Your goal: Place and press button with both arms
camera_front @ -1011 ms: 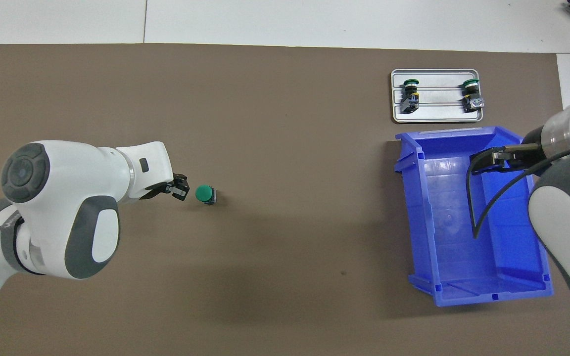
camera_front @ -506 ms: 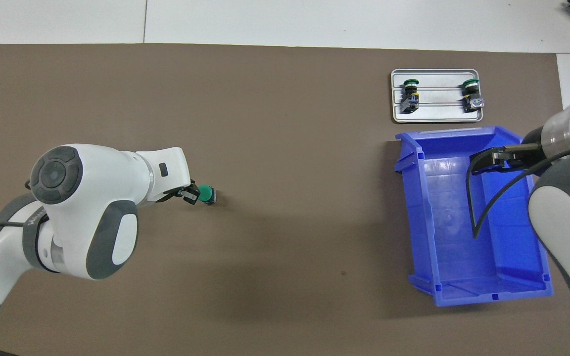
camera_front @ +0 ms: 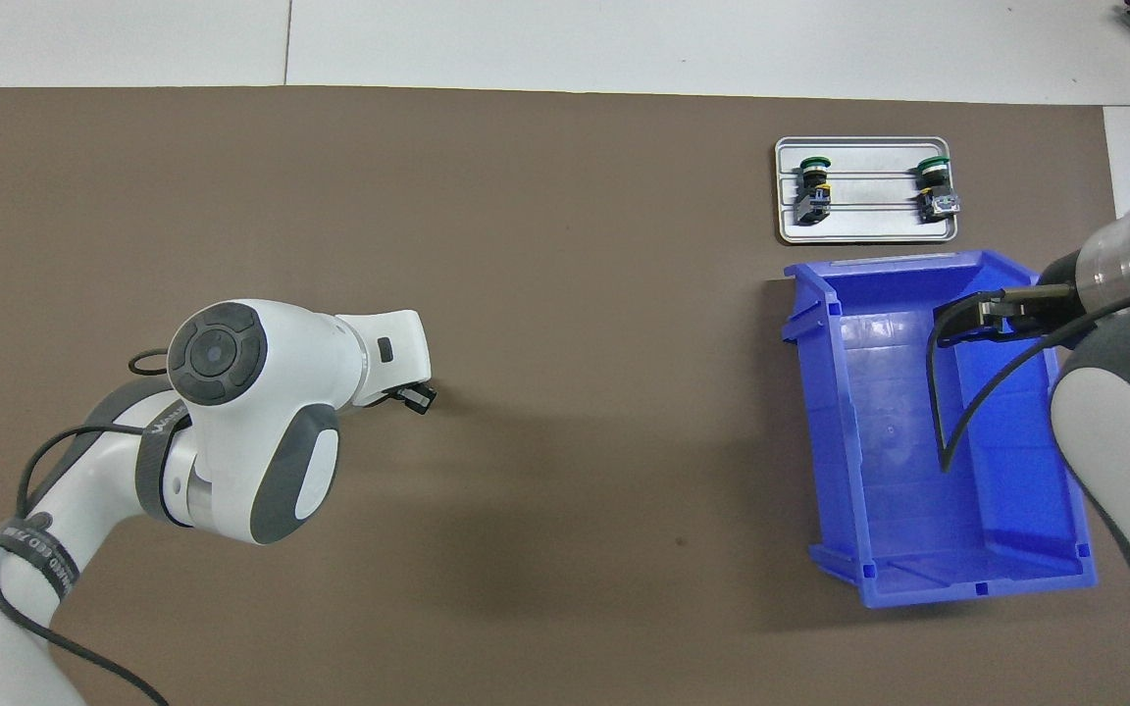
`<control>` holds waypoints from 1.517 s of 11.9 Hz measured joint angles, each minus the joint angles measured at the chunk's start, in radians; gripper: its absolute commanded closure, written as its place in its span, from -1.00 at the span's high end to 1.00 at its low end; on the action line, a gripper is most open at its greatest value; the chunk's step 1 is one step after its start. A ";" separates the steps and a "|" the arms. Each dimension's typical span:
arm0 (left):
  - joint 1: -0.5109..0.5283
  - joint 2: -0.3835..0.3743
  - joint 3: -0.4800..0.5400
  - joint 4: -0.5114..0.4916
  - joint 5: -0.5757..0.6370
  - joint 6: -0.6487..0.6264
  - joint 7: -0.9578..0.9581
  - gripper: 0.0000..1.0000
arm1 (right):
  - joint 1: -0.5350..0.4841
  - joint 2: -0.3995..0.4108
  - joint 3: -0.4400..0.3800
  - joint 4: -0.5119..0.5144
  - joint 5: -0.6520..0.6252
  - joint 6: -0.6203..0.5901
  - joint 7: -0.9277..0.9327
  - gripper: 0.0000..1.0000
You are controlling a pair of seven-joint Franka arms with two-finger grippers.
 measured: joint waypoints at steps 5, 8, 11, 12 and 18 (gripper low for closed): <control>0.000 -0.018 0.011 0.012 0.000 -0.060 -0.003 -1.00 | -0.012 0.000 -0.003 -0.001 0.066 0.000 0.002 0.99; 0.014 -0.069 0.034 0.041 0.001 -0.184 -0.029 1.00 | -0.015 0.000 -0.004 -0.001 0.068 0.000 0.002 0.99; 0.119 -0.156 0.042 0.046 0.002 -0.318 -0.042 1.00 | -0.015 0.000 -0.004 -0.001 0.068 0.000 0.002 0.99; 0.164 -0.190 0.044 0.047 0.003 -0.370 -0.043 1.00 | -0.015 0.000 -0.004 -0.001 0.068 0.000 0.002 0.99; 0.390 -0.254 0.048 0.221 0.109 -0.554 -0.051 1.00 | 0.106 -0.001 0.010 0.014 0.069 0.011 0.157 0.97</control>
